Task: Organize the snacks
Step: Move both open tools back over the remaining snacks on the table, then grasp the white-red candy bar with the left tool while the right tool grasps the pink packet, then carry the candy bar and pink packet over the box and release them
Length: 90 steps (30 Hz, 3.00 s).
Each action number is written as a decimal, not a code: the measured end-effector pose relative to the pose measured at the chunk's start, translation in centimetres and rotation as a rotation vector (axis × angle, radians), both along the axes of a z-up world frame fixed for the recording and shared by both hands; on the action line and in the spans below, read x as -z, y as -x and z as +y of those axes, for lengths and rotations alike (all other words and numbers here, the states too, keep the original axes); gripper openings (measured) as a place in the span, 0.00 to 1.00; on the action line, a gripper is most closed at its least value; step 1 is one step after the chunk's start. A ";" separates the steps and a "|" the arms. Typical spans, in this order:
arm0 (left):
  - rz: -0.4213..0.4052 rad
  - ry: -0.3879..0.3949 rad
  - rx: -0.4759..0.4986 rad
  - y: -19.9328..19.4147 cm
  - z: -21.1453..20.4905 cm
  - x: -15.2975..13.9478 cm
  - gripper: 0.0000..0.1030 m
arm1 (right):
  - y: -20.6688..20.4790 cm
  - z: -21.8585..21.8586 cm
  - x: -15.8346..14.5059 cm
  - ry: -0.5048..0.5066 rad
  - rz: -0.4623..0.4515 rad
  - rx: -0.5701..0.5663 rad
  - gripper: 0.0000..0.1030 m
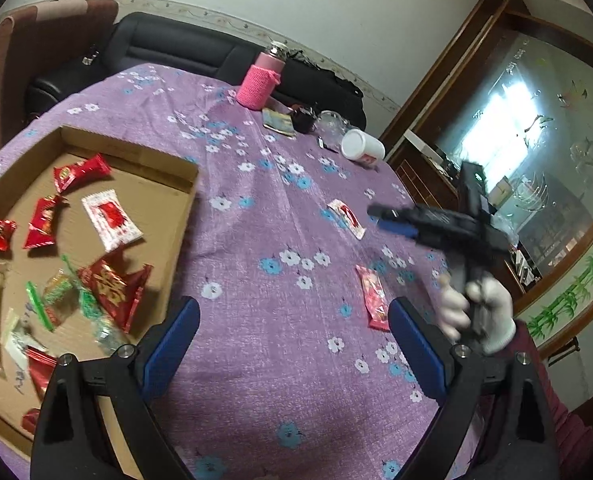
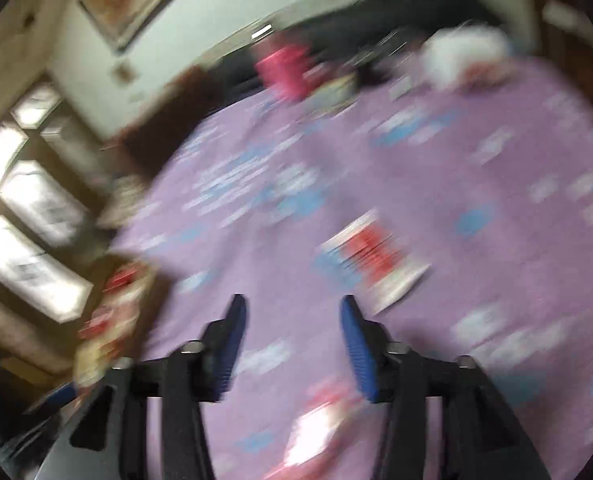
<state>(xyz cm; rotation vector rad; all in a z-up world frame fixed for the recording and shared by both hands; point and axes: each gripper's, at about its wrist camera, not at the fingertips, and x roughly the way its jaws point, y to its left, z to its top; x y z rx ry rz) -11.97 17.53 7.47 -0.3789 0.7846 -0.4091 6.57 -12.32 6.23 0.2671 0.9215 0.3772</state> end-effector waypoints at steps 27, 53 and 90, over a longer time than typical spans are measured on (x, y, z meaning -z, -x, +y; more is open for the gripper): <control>0.071 -0.018 0.005 0.3 -1.8 2.3 0.92 | 3.7 7.4 3.3 -0.138 0.247 -0.261 0.39; 0.082 -0.233 0.086 -1.2 -7.0 3.4 0.92 | 9.6 3.0 4.7 0.257 0.011 0.000 0.24; 0.008 -0.157 -0.190 -1.4 7.9 -1.4 0.24 | 12.1 8.0 -1.7 0.105 -0.166 -0.122 0.25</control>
